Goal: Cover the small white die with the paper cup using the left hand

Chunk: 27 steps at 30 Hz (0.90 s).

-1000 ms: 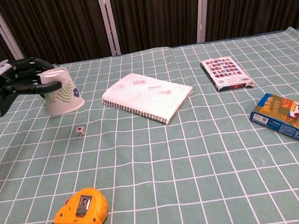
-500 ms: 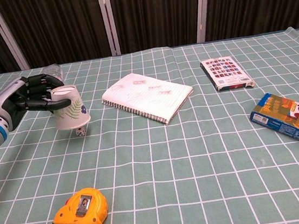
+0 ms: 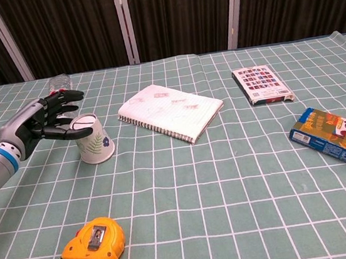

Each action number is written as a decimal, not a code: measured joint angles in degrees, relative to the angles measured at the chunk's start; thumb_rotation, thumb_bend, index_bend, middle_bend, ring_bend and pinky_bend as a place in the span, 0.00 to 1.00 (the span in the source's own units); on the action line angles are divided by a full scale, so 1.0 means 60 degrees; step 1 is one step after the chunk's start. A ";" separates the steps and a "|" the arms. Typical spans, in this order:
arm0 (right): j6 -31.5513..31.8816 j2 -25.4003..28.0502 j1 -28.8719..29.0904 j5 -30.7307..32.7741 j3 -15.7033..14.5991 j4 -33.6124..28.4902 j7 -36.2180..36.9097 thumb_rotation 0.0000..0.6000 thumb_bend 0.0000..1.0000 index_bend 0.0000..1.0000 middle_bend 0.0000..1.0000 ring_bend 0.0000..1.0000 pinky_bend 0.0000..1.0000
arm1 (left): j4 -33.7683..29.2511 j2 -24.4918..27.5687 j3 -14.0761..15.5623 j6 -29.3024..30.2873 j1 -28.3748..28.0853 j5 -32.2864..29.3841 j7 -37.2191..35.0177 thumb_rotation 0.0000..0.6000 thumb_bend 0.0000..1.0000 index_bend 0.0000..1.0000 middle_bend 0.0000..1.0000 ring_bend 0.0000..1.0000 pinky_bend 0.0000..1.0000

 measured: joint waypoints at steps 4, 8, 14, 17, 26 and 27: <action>0.0044 0.0018 -0.0011 -0.0059 -0.0016 -0.0046 0.0015 1.00 0.00 0.00 0.00 0.00 0.00 | -0.0269 0.0168 0.0040 0.0334 0.0096 0.0109 0.0082 1.00 0.00 0.00 0.00 0.00 0.00; 0.0135 0.0063 -0.0038 -0.0171 -0.0044 -0.0136 0.0049 1.00 0.00 0.00 0.00 0.00 0.00 | -0.0826 0.0574 0.0089 0.1037 0.0277 0.0363 0.0229 1.00 0.00 0.00 0.00 0.00 0.00; 0.0305 0.0154 -0.0093 -0.0403 -0.0109 -0.0331 0.0124 1.00 0.00 0.00 0.00 0.00 0.00 | -0.2055 0.1669 0.0244 0.2223 0.0695 0.0864 0.1390 1.00 0.00 0.00 0.00 0.00 0.00; 0.0366 0.0196 -0.0110 -0.0498 -0.0132 -0.0426 0.0168 1.00 0.00 0.00 0.00 0.00 0.00 | -0.2647 0.2317 0.0401 0.2567 0.0930 0.1066 0.2537 1.00 0.00 0.00 0.00 0.00 0.00; 0.0556 0.0313 -0.0143 -0.0942 -0.0273 -0.0724 0.0256 1.00 0.00 0.00 0.00 0.00 0.00 | -0.4815 0.4415 0.1190 0.3416 0.2239 0.1038 0.7570 1.00 0.00 0.00 0.00 0.00 0.00; 0.0563 0.0323 -0.0143 -0.0968 -0.0282 -0.0742 0.0270 1.00 0.00 0.00 0.00 0.00 0.00 | -0.5111 0.4658 0.1294 0.3479 0.2422 0.0972 0.8063 1.00 0.00 0.00 0.00 0.00 0.00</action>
